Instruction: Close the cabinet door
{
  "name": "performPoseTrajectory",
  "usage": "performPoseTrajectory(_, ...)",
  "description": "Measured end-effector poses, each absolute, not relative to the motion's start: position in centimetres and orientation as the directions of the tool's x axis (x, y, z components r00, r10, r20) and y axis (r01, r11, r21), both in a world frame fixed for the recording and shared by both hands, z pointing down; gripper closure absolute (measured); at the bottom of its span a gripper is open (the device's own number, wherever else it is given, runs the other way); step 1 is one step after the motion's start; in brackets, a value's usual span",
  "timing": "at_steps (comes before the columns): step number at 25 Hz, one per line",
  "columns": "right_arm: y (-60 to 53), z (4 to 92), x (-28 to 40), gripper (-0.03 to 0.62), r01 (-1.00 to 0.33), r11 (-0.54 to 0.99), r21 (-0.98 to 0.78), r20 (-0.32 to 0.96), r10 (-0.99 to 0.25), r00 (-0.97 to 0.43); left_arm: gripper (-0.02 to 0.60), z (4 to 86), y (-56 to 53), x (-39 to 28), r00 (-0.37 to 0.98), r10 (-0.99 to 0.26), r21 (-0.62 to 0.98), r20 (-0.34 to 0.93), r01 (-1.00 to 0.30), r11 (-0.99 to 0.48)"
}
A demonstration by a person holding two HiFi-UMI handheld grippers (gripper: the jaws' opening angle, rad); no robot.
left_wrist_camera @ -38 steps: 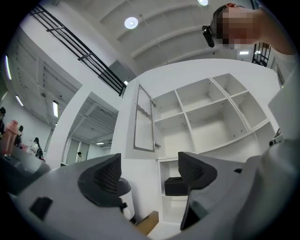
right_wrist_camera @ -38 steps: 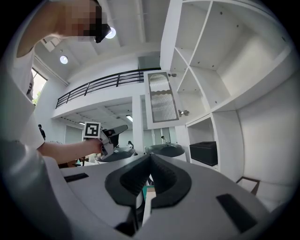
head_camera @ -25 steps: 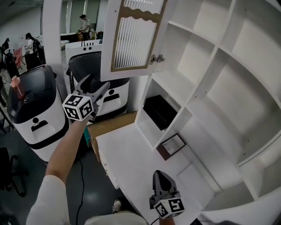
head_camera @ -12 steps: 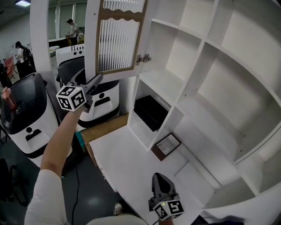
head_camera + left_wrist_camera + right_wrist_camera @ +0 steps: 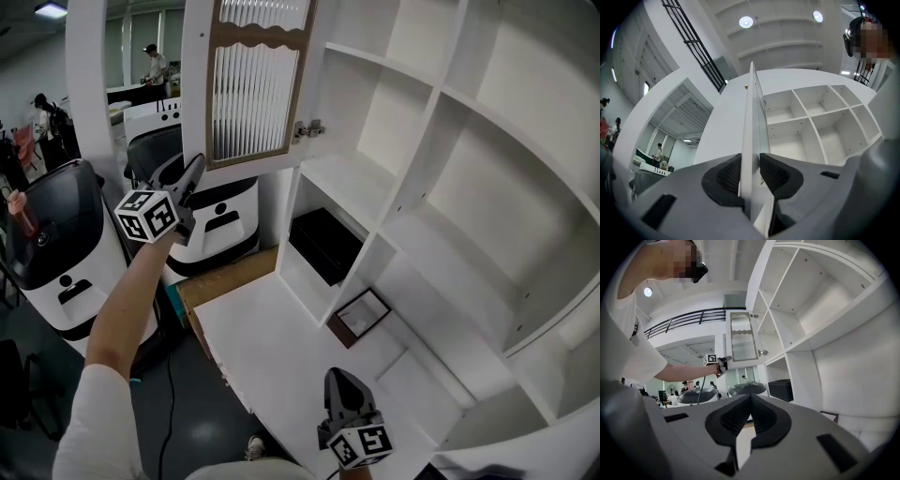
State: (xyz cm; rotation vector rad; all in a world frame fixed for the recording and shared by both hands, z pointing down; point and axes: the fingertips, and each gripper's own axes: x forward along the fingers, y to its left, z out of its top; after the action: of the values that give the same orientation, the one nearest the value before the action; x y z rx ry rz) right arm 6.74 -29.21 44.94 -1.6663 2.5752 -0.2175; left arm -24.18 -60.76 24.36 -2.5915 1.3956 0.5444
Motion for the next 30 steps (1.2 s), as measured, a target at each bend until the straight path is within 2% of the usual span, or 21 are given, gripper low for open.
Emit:
performPoseTrajectory(1, -29.3, 44.9, 6.6, 0.595, -0.901, 0.406, -0.155, 0.019, -0.91, -0.414, 0.479, 24.3, -60.6, -24.2, 0.505, -0.773, 0.043, -0.384, -0.826, -0.562)
performPoseTrajectory(8, -29.1, 44.8, 5.9, 0.595, -0.892, 0.426, -0.153, 0.01, -0.901, -0.433, 0.491, 24.4, -58.9, -23.2, 0.531, -0.761, -0.001, -0.373, -0.82, -0.572)
performPoseTrajectory(19, -28.0, 44.7, 7.9, 0.595, -0.902, 0.402, -0.158, -0.004, -0.914, -0.407, 0.491, 24.5, -55.3, -19.4, 0.48, -0.79, -0.163, -0.382, -0.876, -0.453)
performPoseTrajectory(30, -28.3, 44.6, 8.6, 0.595, -0.9, 0.407, -0.155, -0.017, -0.912, -0.41, 0.492, 24.8, -52.2, -14.4, 0.497, -0.768, -0.272, -0.404, -0.867, -0.418)
